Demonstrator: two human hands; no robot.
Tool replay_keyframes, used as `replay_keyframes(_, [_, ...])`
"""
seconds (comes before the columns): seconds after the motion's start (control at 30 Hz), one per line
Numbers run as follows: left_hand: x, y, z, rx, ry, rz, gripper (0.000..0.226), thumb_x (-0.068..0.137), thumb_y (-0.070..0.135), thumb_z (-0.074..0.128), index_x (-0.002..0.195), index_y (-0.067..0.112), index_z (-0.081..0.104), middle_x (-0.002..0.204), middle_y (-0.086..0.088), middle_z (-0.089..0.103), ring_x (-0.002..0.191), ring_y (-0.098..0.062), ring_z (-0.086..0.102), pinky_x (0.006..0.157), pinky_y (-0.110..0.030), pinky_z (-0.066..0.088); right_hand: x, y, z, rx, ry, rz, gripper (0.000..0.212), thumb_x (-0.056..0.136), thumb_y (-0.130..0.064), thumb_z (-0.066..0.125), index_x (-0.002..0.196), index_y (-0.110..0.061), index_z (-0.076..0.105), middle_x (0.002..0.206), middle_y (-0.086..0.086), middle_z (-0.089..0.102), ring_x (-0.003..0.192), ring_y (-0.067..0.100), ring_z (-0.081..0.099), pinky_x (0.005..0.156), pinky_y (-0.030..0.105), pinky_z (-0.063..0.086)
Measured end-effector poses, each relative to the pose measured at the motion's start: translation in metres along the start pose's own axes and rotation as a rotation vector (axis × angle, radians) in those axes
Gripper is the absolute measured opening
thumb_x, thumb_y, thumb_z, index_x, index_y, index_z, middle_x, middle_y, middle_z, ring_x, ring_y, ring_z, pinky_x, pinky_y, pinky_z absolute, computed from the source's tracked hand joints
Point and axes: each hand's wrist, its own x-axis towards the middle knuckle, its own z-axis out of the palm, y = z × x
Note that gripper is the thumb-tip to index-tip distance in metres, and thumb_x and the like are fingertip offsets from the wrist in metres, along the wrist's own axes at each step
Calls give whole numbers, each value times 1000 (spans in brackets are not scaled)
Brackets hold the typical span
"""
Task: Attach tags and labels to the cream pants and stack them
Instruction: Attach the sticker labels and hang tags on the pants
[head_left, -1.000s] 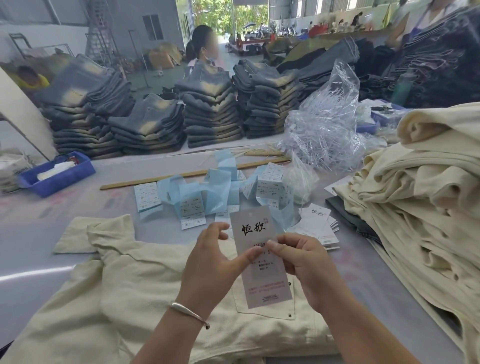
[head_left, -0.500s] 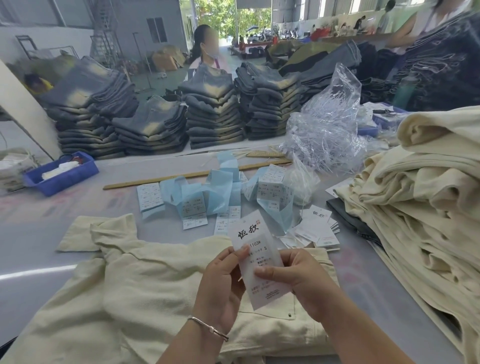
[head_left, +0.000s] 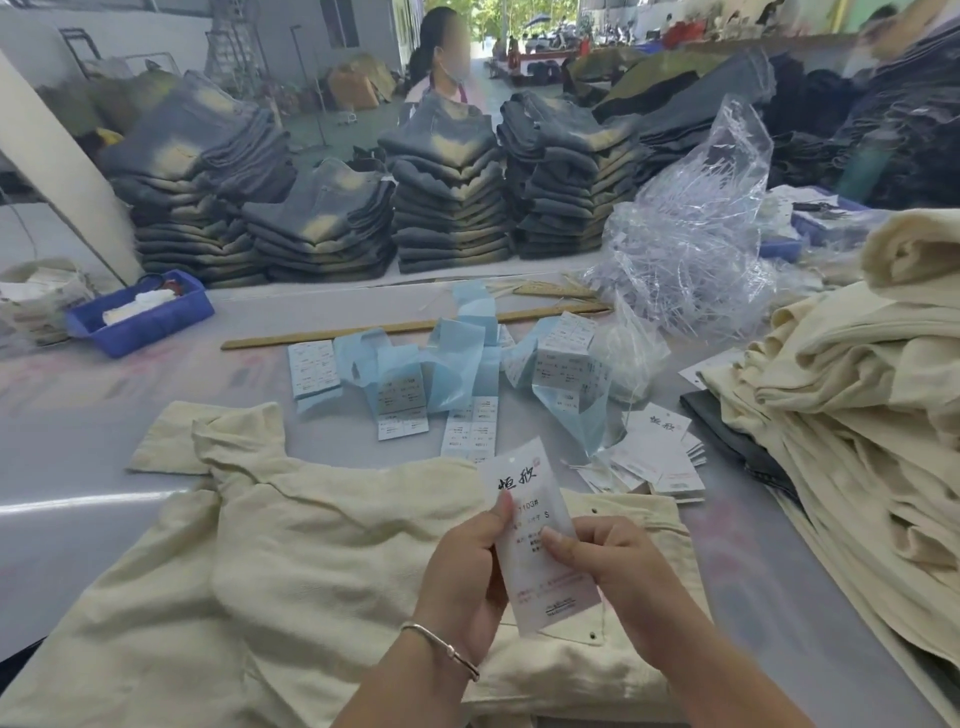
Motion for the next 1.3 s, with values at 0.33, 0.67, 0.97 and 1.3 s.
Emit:
replay_keyframes(0.33, [41, -10, 7, 150, 78, 91, 17, 89, 5, 61, 103, -2, 66, 96, -20, 73, 85, -29, 68, 81, -40, 57, 23, 6, -41, -265, -50, 34, 9, 73, -10, 82, 80, -7, 78, 79, 10, 75, 70, 17, 68, 65, 25, 53])
replay_keyframes(0.67, [79, -11, 5, 471, 94, 69, 32, 81, -11, 50, 98, 10, 68, 93, -10, 74, 82, -20, 67, 76, -39, 53, 146, 5, -145, -479, 728, 23, 19, 85, -21, 70, 100, -10, 68, 92, 1, 68, 70, 22, 68, 74, 39, 53])
replay_keyframes(0.97, [88, 0, -8, 435, 154, 40, 24, 56, 11, 60, 78, 13, 70, 69, -6, 63, 64, -17, 44, 68, -33, 36, 221, 4, -157, 234, 703, 268, 19, 84, -7, 71, 99, 2, 63, 75, 11, 67, 59, 16, 65, 46, 22, 52])
replay_keyframes(1.3, [74, 1, 4, 256, -31, -35, 21, 76, 15, 73, 93, 4, 73, 102, -20, 72, 85, -28, 67, 74, -37, 54, 160, -30, -138, 379, 346, 46, 15, 94, -8, 56, 92, -1, 69, 55, -1, 47, 43, 7, 37, 38, 16, 32])
